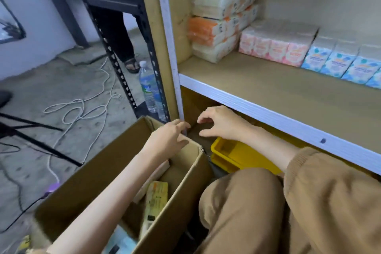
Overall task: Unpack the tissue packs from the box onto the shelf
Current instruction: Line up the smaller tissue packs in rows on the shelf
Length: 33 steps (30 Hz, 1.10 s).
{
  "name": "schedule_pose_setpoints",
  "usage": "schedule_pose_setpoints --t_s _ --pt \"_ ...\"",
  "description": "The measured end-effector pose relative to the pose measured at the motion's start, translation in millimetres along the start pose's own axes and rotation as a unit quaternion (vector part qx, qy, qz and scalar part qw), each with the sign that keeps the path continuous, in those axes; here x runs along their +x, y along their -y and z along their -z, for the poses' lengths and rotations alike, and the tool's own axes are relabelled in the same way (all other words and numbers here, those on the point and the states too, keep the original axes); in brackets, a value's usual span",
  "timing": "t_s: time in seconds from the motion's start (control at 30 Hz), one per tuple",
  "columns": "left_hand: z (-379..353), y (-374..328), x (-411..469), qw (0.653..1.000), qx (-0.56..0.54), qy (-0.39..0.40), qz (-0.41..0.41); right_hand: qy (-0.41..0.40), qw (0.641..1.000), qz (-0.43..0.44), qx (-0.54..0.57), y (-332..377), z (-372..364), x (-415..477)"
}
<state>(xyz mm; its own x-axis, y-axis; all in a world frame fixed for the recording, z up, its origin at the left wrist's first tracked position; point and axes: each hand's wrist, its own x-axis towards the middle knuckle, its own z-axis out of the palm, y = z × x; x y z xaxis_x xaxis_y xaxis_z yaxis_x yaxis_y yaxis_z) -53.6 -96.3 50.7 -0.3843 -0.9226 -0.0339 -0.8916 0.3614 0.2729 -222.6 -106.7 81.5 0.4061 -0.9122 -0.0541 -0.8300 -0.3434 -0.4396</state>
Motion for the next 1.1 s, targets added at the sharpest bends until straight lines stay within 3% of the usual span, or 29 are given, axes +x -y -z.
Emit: schedule_pose_setpoints --t_s 0.3,0.7,1.1 --pt "-61 99 -76 0.985 -0.013 0.057 0.162 0.154 0.988 0.018 0.007 32 -109 40" --pt "-160 201 -65 0.92 -0.082 0.149 0.353 0.332 0.94 0.041 -0.069 25 -226 114" --pt "-240 250 -19 0.9 -0.069 0.191 0.384 0.422 0.903 0.017 -0.084 18 -310 148"
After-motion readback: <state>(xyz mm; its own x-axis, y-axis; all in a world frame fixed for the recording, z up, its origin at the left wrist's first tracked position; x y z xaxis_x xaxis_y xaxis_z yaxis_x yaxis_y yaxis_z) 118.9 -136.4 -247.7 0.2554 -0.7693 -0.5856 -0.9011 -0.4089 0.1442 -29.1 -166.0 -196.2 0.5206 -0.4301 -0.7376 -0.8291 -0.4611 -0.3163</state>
